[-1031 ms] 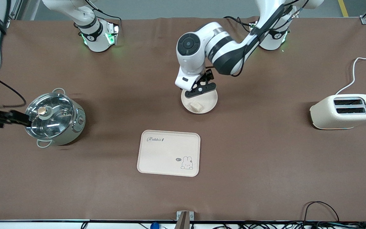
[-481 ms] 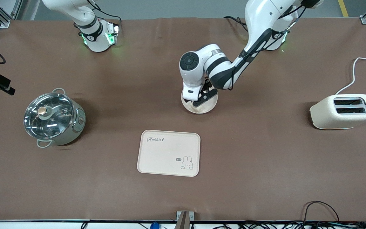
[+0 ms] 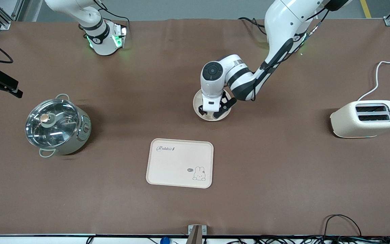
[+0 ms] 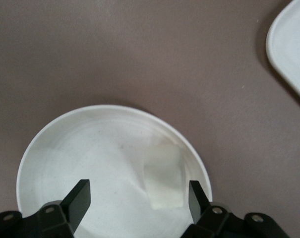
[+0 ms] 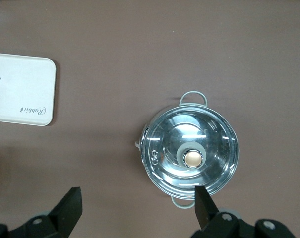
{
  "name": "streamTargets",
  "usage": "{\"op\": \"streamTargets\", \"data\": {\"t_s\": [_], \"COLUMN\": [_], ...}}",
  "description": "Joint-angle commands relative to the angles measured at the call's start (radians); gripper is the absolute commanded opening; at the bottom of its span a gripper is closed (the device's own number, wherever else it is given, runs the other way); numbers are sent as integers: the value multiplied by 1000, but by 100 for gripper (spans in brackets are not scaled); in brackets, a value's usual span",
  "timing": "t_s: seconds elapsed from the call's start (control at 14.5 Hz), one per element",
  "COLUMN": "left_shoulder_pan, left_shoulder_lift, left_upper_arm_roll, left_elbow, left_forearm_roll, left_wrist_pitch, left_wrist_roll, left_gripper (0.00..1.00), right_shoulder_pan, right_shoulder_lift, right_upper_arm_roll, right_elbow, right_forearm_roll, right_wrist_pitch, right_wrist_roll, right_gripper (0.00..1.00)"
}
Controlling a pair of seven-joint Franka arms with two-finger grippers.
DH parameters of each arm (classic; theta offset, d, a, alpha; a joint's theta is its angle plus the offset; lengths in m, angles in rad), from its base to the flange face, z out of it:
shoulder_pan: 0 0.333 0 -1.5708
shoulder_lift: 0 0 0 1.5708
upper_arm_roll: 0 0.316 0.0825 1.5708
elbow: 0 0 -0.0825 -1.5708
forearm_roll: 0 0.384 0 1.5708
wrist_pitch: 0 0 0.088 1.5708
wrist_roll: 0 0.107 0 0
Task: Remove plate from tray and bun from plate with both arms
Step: 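Lower the left gripper onto the bun while the right gripper withdraws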
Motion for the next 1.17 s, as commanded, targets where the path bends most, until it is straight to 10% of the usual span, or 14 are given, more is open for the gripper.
{"op": "streamTargets", "data": {"t_s": [0.0, 0.34, 0.89, 1.1], "left_shoulder_pan": [12, 10, 12, 4], "left_shoulder_lift": [19, 53, 53, 22], "left_upper_arm_roll": [-3, -3, -5, -11], "left_elbow": [-16, -15, -12, -13], "left_forearm_roll": [19, 19, 21, 19], "left_wrist_pitch": [64, 105, 113, 98], "left_wrist_roll": [-32, -32, -29, -29], "left_gripper": [87, 80, 22, 15], "right_shoulder_pan": [-37, -343, -362, -362], "right_shoulder_lift": [-21, -17, -4, -6], "right_upper_arm_roll": [39, 372, 383, 381], "right_elbow": [5, 26, 55, 55], "right_forearm_roll": [-26, -33, -60, -57], "right_wrist_pitch": [-10, -9, -36, -92], "right_wrist_roll": [20, 18, 17, 20], "right_gripper": [100, 100, 100, 100]}}
